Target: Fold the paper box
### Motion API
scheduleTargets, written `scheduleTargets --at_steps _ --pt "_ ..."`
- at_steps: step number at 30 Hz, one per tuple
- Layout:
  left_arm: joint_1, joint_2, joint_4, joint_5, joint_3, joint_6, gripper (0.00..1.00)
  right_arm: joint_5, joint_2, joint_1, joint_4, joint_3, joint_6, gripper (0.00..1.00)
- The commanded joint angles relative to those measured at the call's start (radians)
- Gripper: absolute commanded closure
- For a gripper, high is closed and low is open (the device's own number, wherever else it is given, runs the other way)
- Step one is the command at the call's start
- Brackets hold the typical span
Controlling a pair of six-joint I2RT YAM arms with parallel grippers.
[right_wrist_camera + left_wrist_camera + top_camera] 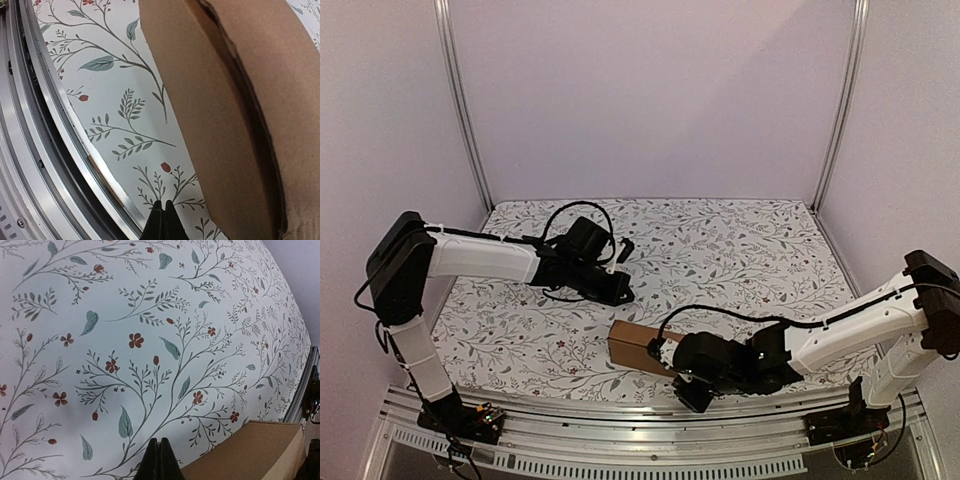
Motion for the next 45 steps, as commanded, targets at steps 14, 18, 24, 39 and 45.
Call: scheduleTargets --at_steps 14,18,24,39,45 --pt "0.025 0.005 -0.027 0.114 -0.057 -0.013 1.00 0.128 0.018 -0.115 -0.062 0.058 0.039 1.00" --pt "0.022 -0.029 -0.014 0.137 -0.103 -0.026 1.00 0.125 0.054 -0.155 -0.038 0.103 0.029 1.00" --pt "0.010 -0.086 0.021 0.143 -0.172 -0.051 1.00 0.106 0.141 -0.199 0.008 0.174 0.012 1.00" --pt "-0.069 -0.181 0.130 0.131 -0.272 -0.119 1.00 -0.100 0.335 -0.340 0.139 0.325 0.008 1.00" --pt "-0.072 -0.206 0.096 0.096 -0.268 -0.101 1.00 -0.111 0.307 -0.367 0.136 0.281 0.014 1.00"
